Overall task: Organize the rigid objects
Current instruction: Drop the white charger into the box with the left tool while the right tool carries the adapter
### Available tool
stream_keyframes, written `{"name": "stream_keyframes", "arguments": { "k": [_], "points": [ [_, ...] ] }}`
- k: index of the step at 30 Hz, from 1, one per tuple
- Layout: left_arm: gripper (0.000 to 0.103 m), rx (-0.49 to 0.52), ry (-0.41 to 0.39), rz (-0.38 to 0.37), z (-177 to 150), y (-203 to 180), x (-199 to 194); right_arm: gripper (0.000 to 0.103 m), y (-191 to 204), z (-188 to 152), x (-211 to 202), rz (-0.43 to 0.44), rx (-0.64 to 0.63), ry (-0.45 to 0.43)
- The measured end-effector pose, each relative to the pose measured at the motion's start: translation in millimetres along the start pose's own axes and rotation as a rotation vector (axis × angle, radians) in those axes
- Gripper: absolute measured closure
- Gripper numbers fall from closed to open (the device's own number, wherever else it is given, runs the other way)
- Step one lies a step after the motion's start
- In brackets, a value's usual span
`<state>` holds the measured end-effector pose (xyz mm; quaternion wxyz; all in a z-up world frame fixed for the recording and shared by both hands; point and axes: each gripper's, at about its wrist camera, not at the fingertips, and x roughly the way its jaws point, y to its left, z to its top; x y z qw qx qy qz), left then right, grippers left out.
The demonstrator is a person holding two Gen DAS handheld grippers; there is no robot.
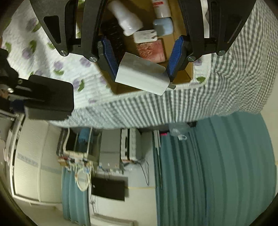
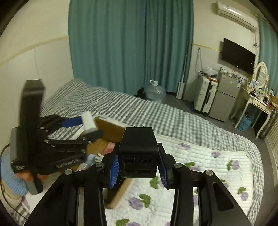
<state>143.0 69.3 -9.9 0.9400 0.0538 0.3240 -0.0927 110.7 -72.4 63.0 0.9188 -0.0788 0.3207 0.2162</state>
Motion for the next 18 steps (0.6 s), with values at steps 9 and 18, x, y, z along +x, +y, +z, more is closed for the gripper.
{"name": "stream_keyframes", "arguments": {
  "k": [9,18],
  "points": [
    [0.046,0.028,0.118,0.002,-26,22,60,0.065,25,-9,71,0.016,-0.008,0.096],
    [0.042,-0.050,0.148,-0.022,-28,36,61,0.065,25,-13,90,0.005,0.013,0.123]
  ]
}}
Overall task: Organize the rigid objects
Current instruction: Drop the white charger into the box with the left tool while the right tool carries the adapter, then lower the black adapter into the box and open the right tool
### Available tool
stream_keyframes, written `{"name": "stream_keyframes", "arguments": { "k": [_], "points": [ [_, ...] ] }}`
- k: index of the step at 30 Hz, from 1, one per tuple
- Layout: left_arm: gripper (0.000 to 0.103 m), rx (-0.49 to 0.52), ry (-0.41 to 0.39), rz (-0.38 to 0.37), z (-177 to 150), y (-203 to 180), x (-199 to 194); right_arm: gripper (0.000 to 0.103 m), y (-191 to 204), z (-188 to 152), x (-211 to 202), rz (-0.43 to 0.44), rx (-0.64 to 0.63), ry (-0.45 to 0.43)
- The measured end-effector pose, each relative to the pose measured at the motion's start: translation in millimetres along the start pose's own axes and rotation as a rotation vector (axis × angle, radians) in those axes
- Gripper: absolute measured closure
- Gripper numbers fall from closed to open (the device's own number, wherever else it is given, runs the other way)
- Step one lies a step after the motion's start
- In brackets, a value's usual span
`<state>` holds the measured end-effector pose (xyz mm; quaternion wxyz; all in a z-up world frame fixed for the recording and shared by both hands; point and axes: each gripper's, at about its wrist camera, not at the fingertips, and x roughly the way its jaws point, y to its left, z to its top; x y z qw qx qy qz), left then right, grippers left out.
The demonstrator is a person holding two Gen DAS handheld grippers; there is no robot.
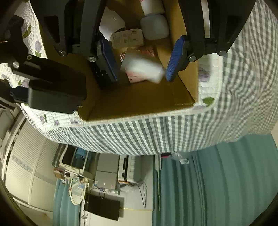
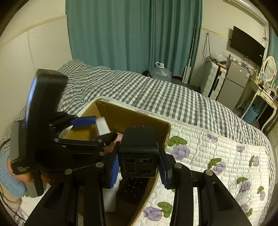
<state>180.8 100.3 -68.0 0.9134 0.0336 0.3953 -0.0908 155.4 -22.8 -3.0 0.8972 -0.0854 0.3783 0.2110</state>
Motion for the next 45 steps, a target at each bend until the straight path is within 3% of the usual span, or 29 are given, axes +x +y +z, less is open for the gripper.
{"name": "stream_keyframes", "arguments": {
  "k": [13,21,28,33,38,41,45],
  "points": [
    [0.037,-0.083,-0.130,0.061,-8,15,-72,0.065,7,6,-8,-0.030,0.026,0.011],
    [0.035,-0.110,-0.159,0.094,-17,30,-87,0.065,35,12,49,-0.068,0.011,0.106],
    [0.035,-0.159,-0.146,0.101,-24,52,-84,0.065,41,21,96,-0.125,-0.002,0.188],
    [0.035,-0.155,-0.142,0.100,-26,54,-85,0.065,37,19,111,-0.111,0.054,0.226],
    [0.035,-0.158,-0.154,0.114,-25,54,-88,0.063,39,23,95,-0.090,0.063,0.158],
    [0.035,-0.158,-0.166,0.115,-23,52,-91,0.051,42,32,74,-0.099,0.037,0.107],
    [0.035,-0.150,-0.173,0.118,-23,48,-94,0.050,40,34,42,-0.107,0.023,0.063]
  ]
}}
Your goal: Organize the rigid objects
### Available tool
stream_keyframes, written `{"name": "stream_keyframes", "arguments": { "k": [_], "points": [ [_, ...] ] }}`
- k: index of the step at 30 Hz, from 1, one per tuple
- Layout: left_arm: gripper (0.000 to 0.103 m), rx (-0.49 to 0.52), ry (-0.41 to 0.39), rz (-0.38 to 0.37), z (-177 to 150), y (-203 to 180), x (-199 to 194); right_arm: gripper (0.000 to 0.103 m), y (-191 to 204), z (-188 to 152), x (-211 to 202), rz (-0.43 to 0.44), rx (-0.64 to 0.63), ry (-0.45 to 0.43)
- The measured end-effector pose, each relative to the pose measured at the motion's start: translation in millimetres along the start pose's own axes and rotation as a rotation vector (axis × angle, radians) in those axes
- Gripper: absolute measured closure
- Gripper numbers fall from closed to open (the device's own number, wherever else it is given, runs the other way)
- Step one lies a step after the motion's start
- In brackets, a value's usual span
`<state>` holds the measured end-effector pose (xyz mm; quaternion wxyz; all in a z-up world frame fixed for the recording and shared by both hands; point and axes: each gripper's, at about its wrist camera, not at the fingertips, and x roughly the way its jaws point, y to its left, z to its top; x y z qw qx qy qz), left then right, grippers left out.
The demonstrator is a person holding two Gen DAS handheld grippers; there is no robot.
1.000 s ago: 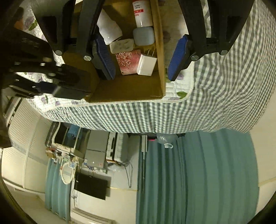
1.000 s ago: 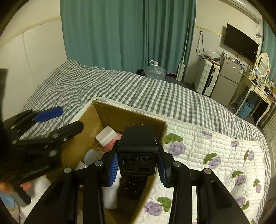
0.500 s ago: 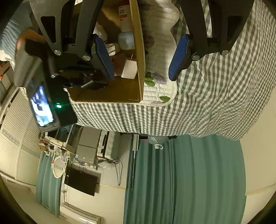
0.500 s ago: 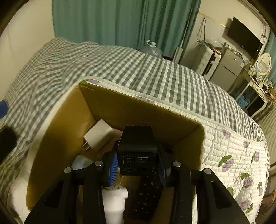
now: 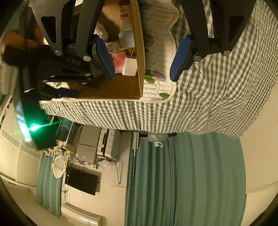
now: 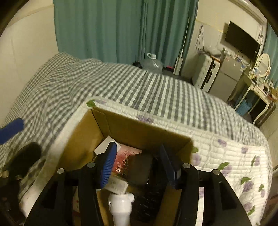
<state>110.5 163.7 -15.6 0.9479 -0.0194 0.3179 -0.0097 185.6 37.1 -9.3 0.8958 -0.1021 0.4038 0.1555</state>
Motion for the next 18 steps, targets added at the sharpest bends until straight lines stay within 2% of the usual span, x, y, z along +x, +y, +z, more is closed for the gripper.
{"name": "stream_keyframes", "arguments": {
  "k": [9,12,15,18],
  "points": [
    [0.035,0.051,-0.068,-0.001,1,-21,-21,0.041,-37,-31,-78,-0.008,0.069,-0.115],
    [0.030,0.080,-0.106,-0.017,2,-37,-37,0.040,-48,-47,-107,-0.022,0.100,-0.157],
    [0.030,0.135,-0.150,-0.044,7,-64,-58,0.033,-58,-63,-140,-0.092,0.132,-0.218],
    [0.029,0.164,-0.198,-0.075,5,-87,-85,0.027,-62,-73,-167,-0.119,0.148,-0.256]
  ]
}}
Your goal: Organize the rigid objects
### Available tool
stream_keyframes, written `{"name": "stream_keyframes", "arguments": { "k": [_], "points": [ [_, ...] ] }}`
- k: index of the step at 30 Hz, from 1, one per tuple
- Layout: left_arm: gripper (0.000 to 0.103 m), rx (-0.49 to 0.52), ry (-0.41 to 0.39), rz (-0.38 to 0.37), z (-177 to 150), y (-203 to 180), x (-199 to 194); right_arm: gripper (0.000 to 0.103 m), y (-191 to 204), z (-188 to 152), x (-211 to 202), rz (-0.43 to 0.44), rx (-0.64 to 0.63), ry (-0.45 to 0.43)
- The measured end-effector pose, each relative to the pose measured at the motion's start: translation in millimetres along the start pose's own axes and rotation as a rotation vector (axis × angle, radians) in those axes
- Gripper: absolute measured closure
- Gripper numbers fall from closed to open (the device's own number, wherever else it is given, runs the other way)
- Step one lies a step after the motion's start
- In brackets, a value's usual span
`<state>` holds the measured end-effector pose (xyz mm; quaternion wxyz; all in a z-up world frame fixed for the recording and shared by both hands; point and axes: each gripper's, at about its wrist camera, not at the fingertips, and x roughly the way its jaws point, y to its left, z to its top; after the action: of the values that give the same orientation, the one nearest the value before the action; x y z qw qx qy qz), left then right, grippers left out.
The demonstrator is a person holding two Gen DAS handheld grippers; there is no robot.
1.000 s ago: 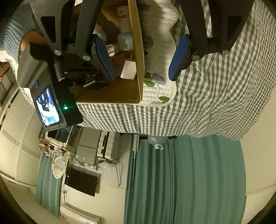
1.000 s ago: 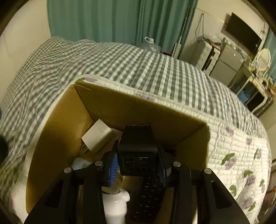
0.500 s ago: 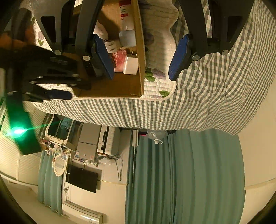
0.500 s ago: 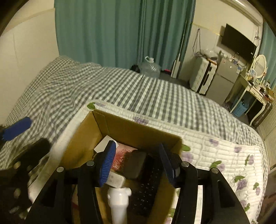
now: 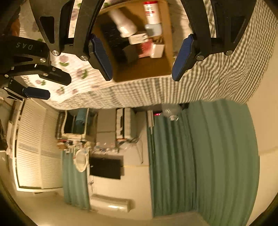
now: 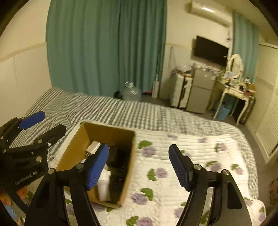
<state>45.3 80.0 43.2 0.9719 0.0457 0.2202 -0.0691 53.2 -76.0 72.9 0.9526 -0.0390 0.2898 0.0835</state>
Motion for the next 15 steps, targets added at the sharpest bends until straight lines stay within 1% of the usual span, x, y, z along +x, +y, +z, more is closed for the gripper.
{"name": "stream_keyframes", "arguments": {
  "k": [1,3,6,9,11,13,15],
  "points": [
    [0.029,-0.003,-0.004,-0.007,0,-5,-7,0.024,-2,-1,-11,-0.012,0.004,-0.017],
    [0.029,-0.025,-0.012,-0.015,-1,-12,-21,0.010,-6,-3,-37,-0.038,0.003,-0.072],
    [0.028,-0.043,-0.033,-0.012,-5,-21,-45,0.000,-10,-9,-66,-0.068,0.012,-0.148],
    [0.026,-0.058,-0.086,0.024,-8,-27,-72,0.000,-16,-18,-86,-0.062,0.040,-0.182],
    [0.026,-0.066,-0.085,0.036,-12,-28,-82,0.000,-18,-28,-91,-0.045,0.059,-0.176],
    [0.026,-0.059,-0.086,0.081,-18,-32,-92,0.000,-19,-39,-97,-0.040,0.073,-0.182],
    [0.026,-0.058,-0.092,0.105,-27,-34,-100,0.000,-20,-51,-103,-0.031,0.085,-0.198]
  ]
}}
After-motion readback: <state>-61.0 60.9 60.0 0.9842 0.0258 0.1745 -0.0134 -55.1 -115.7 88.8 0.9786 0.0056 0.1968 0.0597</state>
